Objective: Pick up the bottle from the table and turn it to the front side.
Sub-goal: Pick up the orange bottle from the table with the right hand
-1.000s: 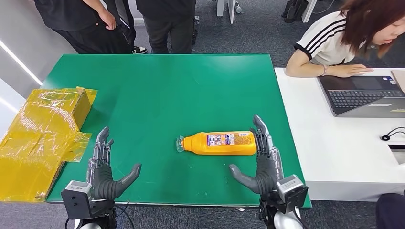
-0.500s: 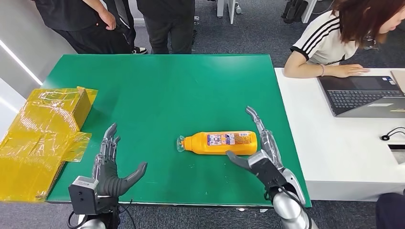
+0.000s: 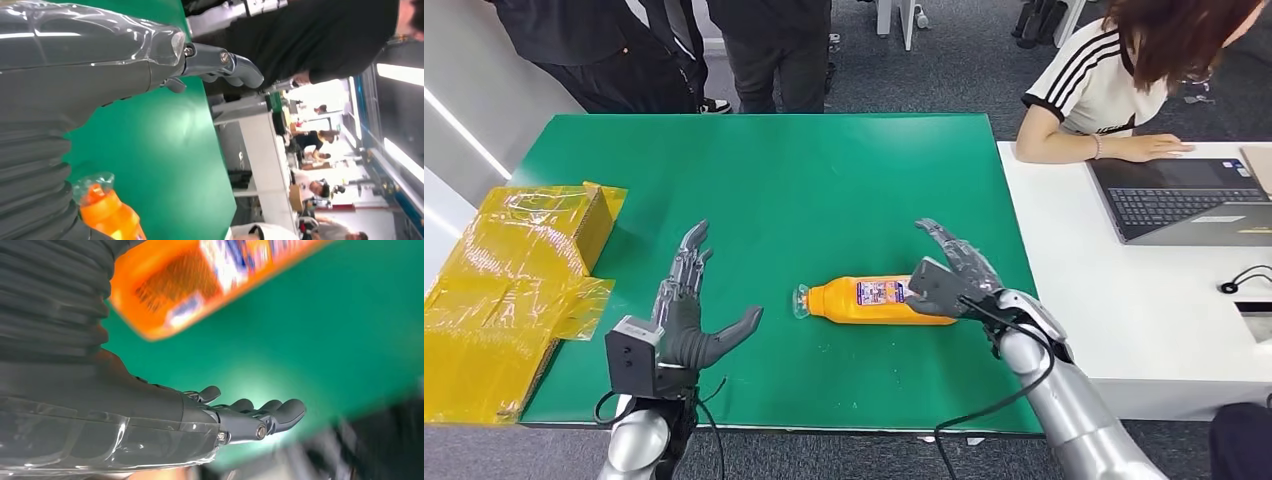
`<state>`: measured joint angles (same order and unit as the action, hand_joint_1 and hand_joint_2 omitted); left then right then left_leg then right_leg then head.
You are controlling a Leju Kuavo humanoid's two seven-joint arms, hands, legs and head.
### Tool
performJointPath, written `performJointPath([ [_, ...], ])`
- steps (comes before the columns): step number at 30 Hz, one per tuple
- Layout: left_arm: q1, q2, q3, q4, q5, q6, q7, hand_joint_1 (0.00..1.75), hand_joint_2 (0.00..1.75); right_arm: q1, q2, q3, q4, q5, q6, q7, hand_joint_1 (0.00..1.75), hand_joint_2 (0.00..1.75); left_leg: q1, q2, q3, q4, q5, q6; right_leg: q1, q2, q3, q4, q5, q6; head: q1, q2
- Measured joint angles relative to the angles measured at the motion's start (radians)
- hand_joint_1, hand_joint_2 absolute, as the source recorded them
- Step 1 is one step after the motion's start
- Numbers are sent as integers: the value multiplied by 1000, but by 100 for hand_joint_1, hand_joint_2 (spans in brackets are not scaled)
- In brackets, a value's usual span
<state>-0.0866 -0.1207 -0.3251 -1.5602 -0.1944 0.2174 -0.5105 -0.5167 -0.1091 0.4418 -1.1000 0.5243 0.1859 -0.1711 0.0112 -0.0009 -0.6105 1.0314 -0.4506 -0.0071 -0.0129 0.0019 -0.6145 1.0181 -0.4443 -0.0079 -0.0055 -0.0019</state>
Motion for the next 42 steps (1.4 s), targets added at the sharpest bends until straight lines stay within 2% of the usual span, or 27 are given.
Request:
performJointPath([
  [3,-37,-7,-7,24,2,-22,14,0,175,-107,1,75,142,-2,138,-26,0,175,0,-1,0,0,1,1,0,-1,0,0,0,0,0,0],
  [6,-66,-10,-15,47,6,-37,19,0,175,-184,6,149,251,3,223,-40,0,175,0,-1,0,0,1,1,0,-1,0,0,0,0,0,0],
  [13,-110,-16,-23,89,23,-55,37,0,175,-318,26,286,432,11,331,-35,0,175,0,-1,-1,0,1,1,0,-1,0,0,0,0,0,0],
  [16,-118,-16,-24,100,39,-60,40,0,175,-354,34,322,474,11,353,-34,0,175,0,-1,-1,0,1,1,0,-1,0,0,0,0,0,0],
  [23,-123,-13,-24,115,167,-108,50,0,175,-454,51,423,541,-11,475,-10,0,175,0,-1,-1,0,1,1,0,-1,0,0,0,0,0,0],
  [26,-127,-11,-24,115,196,-120,56,0,175,-485,58,460,553,-16,484,-3,0,175,0,-1,0,0,1,1,0,-1,0,0,0,0,0,0],
  [30,-129,-6,-24,115,216,-130,62,0,175,-500,62,519,555,4,421,16,0,175,0,-1,-1,0,1,1,0,-1,0,0,0,0,0,0],
  [42,-126,-6,-24,118,233,-150,63,0,175,-487,61,650,566,41,329,46,0,175,0,-1,0,0,1,1,0,-1,0,0,0,0,0,0],
])
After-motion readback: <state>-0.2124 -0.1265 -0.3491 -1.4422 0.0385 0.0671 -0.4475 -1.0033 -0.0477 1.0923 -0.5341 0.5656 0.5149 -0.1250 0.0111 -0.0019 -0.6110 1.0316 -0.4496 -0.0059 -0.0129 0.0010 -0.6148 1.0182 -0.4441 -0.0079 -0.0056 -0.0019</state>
